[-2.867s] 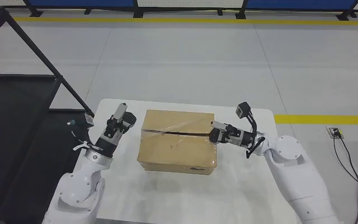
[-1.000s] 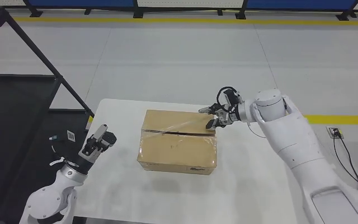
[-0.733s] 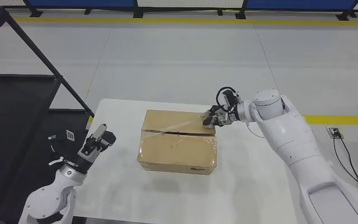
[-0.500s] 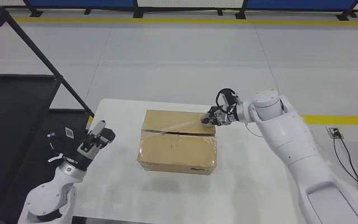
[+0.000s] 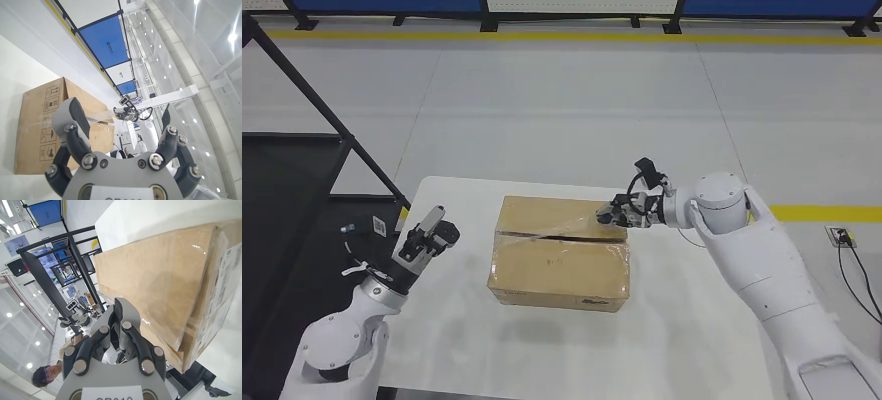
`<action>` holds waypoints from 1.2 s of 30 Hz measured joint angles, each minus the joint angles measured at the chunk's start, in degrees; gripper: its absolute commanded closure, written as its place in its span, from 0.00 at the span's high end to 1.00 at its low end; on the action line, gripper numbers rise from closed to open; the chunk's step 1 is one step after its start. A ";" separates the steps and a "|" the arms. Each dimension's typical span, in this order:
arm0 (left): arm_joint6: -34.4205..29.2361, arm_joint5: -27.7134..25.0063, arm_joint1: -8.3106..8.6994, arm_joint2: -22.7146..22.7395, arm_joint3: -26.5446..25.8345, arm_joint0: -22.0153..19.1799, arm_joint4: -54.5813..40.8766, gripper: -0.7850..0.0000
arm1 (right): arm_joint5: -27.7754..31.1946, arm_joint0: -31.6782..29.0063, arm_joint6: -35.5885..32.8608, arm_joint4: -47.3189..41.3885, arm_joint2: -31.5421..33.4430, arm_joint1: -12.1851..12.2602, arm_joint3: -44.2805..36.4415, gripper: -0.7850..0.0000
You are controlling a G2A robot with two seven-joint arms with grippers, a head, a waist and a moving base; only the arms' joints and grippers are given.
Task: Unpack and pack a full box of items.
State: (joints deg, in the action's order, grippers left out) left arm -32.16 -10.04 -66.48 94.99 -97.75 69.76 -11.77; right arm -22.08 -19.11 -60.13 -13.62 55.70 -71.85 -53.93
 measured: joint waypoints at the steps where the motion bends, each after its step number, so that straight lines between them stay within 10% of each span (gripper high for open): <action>1: -0.44 0.08 0.03 -0.42 0.16 -0.31 0.23 1.00 | -0.59 -1.31 0.41 0.32 0.95 0.51 -2.17 0.00; 17: -6.49 0.53 0.02 -8.47 5.21 -6.98 2.42 1.00 | -5.24 -13.96 5.57 2.92 8.06 4.04 -20.99 0.00; 36: -11.57 -0.03 -0.43 -15.38 17.93 -17.09 0.89 1.00 | -6.36 -14.16 5.38 2.80 7.75 4.63 -20.86 0.00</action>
State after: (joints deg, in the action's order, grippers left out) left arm -43.73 -10.06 -66.92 79.61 -79.81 52.67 -10.88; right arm -28.44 -33.27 -54.75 -10.82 63.44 -67.21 -74.79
